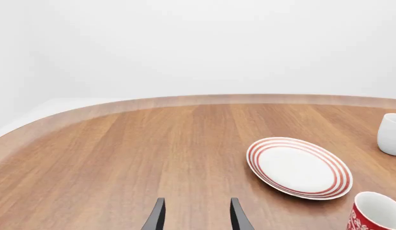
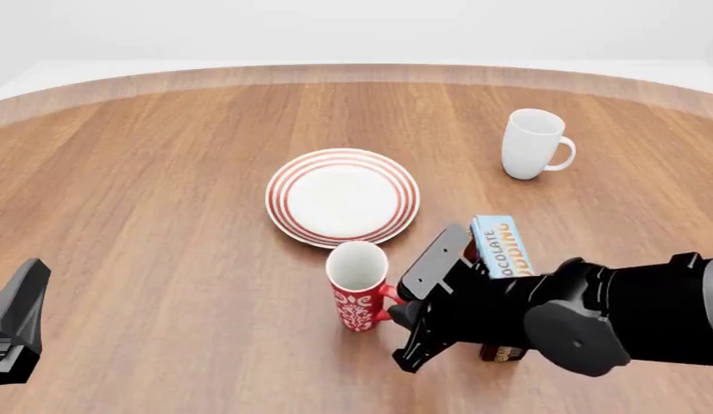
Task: Pick up the red mug and put it on the plate
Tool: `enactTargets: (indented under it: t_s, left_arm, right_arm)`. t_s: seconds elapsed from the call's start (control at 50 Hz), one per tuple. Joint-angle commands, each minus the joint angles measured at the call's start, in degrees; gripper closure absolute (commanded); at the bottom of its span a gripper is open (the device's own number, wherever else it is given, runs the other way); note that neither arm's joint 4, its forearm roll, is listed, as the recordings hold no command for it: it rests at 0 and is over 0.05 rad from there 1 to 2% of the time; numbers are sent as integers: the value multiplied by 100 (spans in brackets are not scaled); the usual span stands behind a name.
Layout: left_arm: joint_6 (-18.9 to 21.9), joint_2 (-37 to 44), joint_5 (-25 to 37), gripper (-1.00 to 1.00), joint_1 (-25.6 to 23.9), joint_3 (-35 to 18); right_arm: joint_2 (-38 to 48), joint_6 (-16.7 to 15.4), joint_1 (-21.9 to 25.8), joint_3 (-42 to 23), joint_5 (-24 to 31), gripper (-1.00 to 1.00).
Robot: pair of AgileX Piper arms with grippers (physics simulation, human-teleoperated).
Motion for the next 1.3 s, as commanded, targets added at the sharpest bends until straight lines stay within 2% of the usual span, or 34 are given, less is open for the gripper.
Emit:
enactTargets:
  t_s: [0.02,0.22,0.48,0.64,0.9,1.18,1.3]
  left_arm:
    - [0,0,0,-100,0,0]
    - [0,0,0,-100,0,0]
    - [0,0,0,-100,0,0]
    - [0,0,0,-100,0,0]
    - [0,0,0,-100,0,0]
    - [0,0,0,-100,0,0]
    - [0,0,0,-100,0,0]
  right_arm:
    - [-426,-72,-119,-169,285,100]
    - [-1083,-157,-177,-313,787,100]
    - [-1508,-319,-286,-596,1271,100]
    - [-1622,-358,-297,-724,1335,100]
    - [-1456,-636,-375,-1275,1517,100]
    - [-1138,-855,-613,-1742,1348,100]
    - [-777,-897,-863,-2066,1243,100]
